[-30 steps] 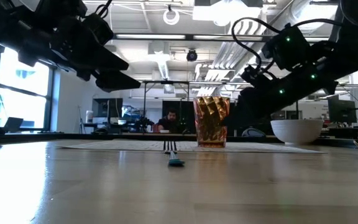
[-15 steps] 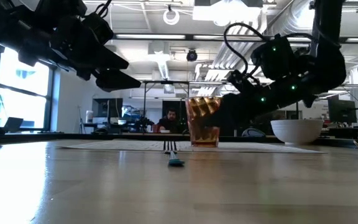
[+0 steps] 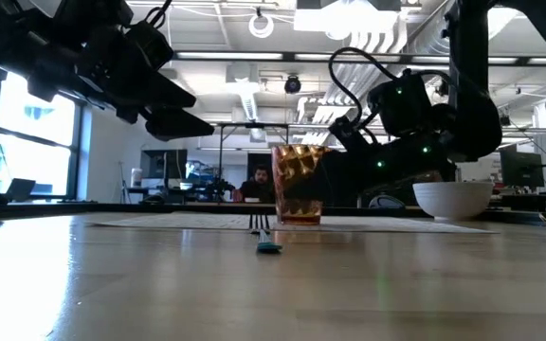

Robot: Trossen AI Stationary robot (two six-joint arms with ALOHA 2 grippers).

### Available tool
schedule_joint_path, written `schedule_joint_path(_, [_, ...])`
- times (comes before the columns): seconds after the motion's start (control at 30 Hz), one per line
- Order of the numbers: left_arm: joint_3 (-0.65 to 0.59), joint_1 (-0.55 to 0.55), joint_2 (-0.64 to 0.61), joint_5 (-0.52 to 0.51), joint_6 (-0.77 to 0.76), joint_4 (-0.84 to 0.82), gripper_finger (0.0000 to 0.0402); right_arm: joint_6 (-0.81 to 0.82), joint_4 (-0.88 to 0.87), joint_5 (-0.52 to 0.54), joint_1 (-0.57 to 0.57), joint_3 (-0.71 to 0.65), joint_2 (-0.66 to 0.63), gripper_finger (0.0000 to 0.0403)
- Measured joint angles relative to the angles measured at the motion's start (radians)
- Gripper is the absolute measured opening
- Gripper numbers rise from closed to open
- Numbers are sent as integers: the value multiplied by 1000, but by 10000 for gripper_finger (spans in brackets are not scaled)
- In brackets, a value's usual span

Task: Pick & Place Utensil
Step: Put the brown cup on the gray mat

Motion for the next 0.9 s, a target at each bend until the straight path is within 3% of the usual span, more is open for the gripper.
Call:
schedule_joint_path(0.53, [0,0,0,0,-15,-19,399,9,3,14,-1,-3,-34,395])
schedule_joint_path(0.73, [0,0,0,0,-15,-19,399,27,-6,18,-1,-3,-43,374])
schedule_joint_path(0.9, [0,0,0,0,-16,-19,399,20,-93,107,0,-4,-133,368])
